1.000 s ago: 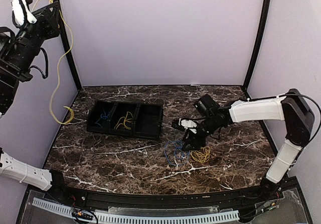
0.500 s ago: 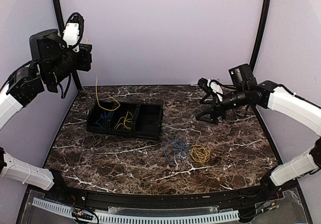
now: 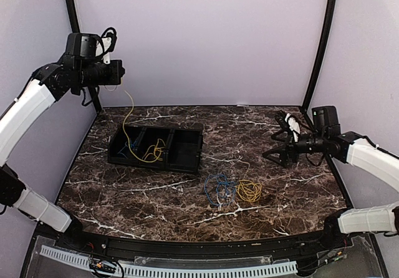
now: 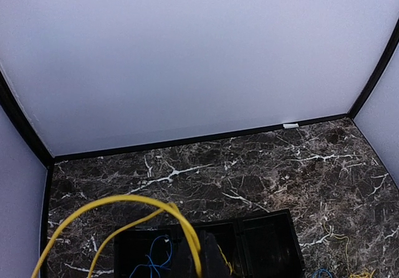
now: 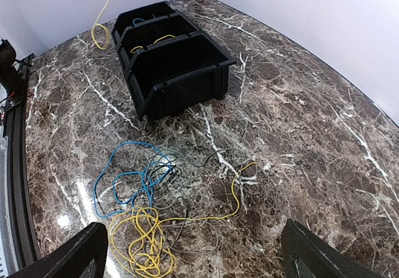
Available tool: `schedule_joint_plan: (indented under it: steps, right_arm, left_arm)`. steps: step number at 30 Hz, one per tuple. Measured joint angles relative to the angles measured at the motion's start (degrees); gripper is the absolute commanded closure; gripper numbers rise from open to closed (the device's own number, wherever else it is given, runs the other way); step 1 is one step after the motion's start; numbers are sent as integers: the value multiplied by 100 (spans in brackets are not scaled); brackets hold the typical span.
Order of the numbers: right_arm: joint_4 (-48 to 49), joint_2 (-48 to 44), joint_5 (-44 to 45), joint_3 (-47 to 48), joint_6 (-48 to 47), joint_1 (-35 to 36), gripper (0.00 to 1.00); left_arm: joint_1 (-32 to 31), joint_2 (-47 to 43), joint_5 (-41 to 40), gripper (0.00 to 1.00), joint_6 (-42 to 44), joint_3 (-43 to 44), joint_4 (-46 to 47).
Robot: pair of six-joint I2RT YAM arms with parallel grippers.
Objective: Untangle the cables
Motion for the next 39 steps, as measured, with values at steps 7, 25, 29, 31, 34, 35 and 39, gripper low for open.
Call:
schedule_joint_plan:
  steps: [7, 25, 29, 31, 34, 35, 39]
  right_arm:
    - [243, -35, -70, -57, -118, -33, 1]
    - [260, -35, -74, -136, -367, -61, 1]
    - [260, -35, -74, -146, -424, -61, 1]
    - [260, -35, -74, -164, -448, -61, 1]
    - [260, -24, -74, -177, -463, -61, 1]
    - [260, -17, -74, -177, -466, -63, 1]
    - [260, -2, -74, -181, -468, -63, 1]
  left_arm:
    - [96, 94, 415, 100, -227, 0, 273]
    - [96, 1121, 586, 100, -345, -535, 1311]
    - [96, 1318, 758, 100, -367, -809, 1679]
    - [96, 1342, 903, 100, -398, -1012, 1943]
    - [96, 1342, 1040, 100, -444, -1207, 2363]
    - [96, 1349, 1099, 100, -444, -1241, 2540]
    - [96, 1497, 1309, 100, -389, -1246, 3303]
